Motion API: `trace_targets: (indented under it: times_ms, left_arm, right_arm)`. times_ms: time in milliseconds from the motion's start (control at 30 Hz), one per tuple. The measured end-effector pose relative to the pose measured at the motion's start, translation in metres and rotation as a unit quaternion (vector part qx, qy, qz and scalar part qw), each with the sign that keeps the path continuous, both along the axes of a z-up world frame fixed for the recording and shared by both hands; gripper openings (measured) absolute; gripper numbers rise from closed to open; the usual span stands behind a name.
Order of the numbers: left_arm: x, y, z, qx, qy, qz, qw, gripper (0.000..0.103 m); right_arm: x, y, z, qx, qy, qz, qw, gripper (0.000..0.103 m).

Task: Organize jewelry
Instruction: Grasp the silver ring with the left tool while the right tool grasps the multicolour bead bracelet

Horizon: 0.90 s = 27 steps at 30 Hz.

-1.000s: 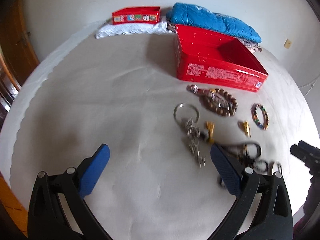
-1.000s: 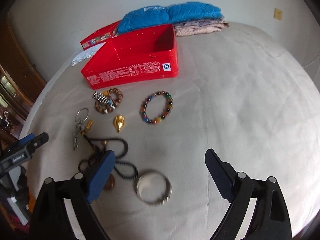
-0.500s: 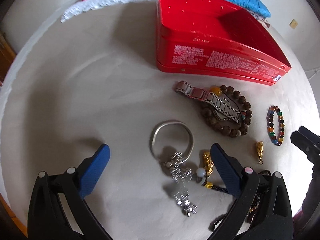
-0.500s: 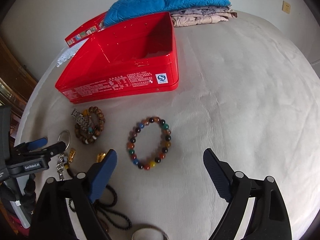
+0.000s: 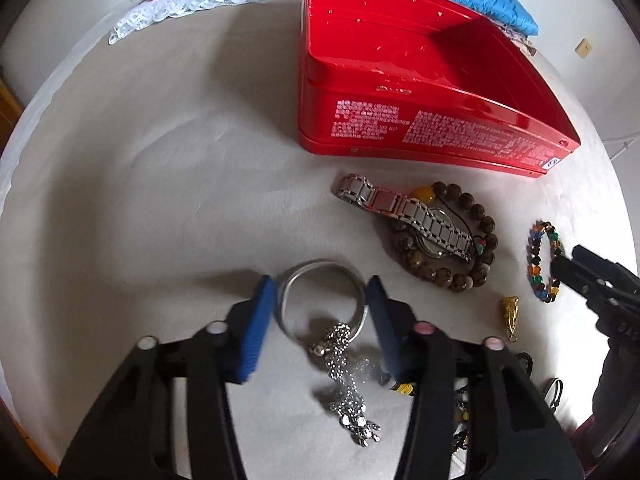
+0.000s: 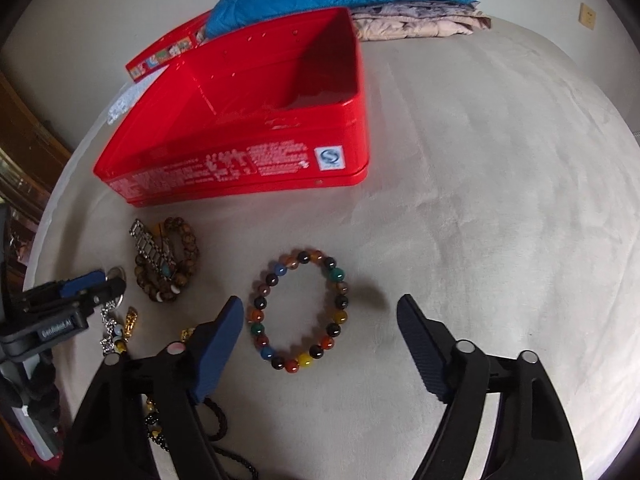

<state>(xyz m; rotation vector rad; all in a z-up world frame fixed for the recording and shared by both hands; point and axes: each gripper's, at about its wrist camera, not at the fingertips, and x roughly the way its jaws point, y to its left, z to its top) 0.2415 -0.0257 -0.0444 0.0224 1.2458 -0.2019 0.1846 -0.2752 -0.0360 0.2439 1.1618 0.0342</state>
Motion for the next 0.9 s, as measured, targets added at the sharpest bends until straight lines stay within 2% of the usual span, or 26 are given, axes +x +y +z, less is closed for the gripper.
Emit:
trace_targets:
  times_ms: [67, 133, 333, 500, 567, 600, 633, 800, 867, 900]
  left_arm:
    - [0.001, 0.001, 0.001, -0.005, 0.000, 0.001, 1.0000, 0.040]
    - [0.004, 0.004, 0.000, -0.005, -0.002, 0.004, 1.0000, 0.022]
    - [0.012, 0.007, -0.001, -0.023, 0.003, 0.006, 0.9997, 0.019]
    - [0.013, 0.005, -0.002, -0.017, 0.001, -0.005, 0.9998, 0.022]
    - [0.013, 0.001, -0.001, -0.034, 0.008, -0.012, 0.9993, 0.037]
    - [0.013, 0.000, -0.001, -0.044, 0.012, -0.016, 0.9988, 0.054]
    - [0.012, -0.004, 0.000, -0.047, 0.014, -0.021, 0.9986, 0.064]
    - [0.009, -0.016, -0.004, -0.012, 0.000, -0.027, 0.9996, 0.066]
    - [0.007, -0.024, -0.006, 0.020, -0.011, -0.031, 0.9993, 0.060]
    - [0.005, -0.027, -0.006, 0.038, -0.021, -0.031, 0.9986, 0.051]
  right_arm:
    - [0.003, 0.004, -0.003, 0.004, 0.006, 0.007, 1.000, 0.073]
    - [0.005, 0.009, -0.004, -0.009, 0.009, 0.013, 1.000, 0.073]
    - [0.002, -0.003, 0.001, 0.012, 0.004, -0.002, 1.000, 0.071]
    - [0.006, -0.009, -0.005, -0.001, 0.010, -0.013, 1.000, 0.061]
    - [0.006, -0.005, -0.005, -0.011, 0.006, -0.008, 1.000, 0.061]
    - [0.007, -0.004, -0.005, -0.011, 0.005, -0.006, 1.000, 0.061]
    - [0.007, -0.003, -0.005, -0.013, 0.004, -0.005, 1.000, 0.061]
    - [0.009, 0.000, -0.006, -0.011, 0.002, -0.005, 1.000, 0.061]
    - [0.008, -0.001, -0.005, -0.010, 0.001, -0.005, 1.000, 0.061]
    - [0.008, -0.001, -0.005, -0.010, 0.001, -0.005, 1.000, 0.061]
